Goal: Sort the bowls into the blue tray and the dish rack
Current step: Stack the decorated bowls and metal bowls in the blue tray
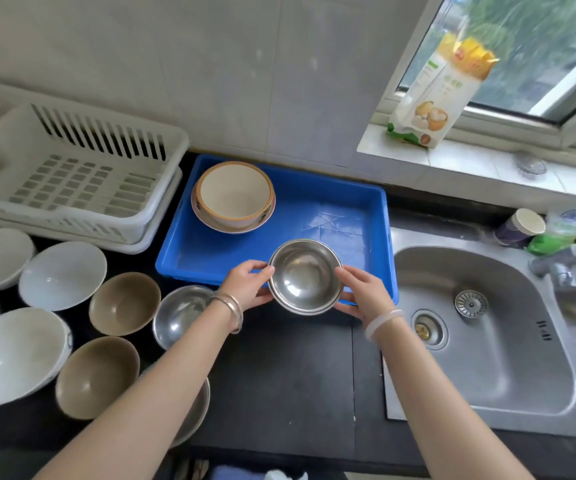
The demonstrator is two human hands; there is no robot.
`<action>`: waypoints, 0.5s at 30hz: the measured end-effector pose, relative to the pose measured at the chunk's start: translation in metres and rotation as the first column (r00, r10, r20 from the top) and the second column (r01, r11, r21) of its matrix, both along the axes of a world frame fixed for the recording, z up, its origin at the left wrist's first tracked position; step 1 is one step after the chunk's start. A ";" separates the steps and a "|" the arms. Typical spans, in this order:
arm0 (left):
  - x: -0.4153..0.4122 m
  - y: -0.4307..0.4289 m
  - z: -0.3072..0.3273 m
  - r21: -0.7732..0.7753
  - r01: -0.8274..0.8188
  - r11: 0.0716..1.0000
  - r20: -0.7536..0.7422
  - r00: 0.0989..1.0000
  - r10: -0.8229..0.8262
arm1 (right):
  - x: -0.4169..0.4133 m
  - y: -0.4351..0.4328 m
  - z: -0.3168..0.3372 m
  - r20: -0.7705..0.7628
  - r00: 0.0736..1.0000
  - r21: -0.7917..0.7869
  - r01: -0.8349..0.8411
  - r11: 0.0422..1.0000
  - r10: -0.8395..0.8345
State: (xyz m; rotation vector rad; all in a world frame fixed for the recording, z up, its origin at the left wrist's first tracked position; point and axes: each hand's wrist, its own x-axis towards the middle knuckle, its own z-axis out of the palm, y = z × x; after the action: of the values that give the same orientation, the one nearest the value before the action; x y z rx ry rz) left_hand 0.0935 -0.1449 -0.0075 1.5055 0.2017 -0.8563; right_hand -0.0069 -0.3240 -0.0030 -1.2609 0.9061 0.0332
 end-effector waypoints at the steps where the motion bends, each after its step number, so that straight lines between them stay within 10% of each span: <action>1: 0.007 -0.009 0.002 -0.002 -0.013 1.000 0.004 1.000 0.013 | 0.009 -0.007 0.002 0.001 1.000 -0.016 0.000 1.000 0.000; 15: 0.074 -0.095 -0.048 0.002 -0.165 0.986 -0.138 0.977 0.163 | 0.110 -0.079 -0.047 -0.058 0.998 0.049 0.026 0.998 -0.023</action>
State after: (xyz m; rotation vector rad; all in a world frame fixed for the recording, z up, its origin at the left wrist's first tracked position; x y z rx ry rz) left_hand 0.1677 -0.2399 -0.0551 1.4011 0.4178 -0.8270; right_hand 0.1029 -0.4031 -0.0503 -1.2075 0.9644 0.0727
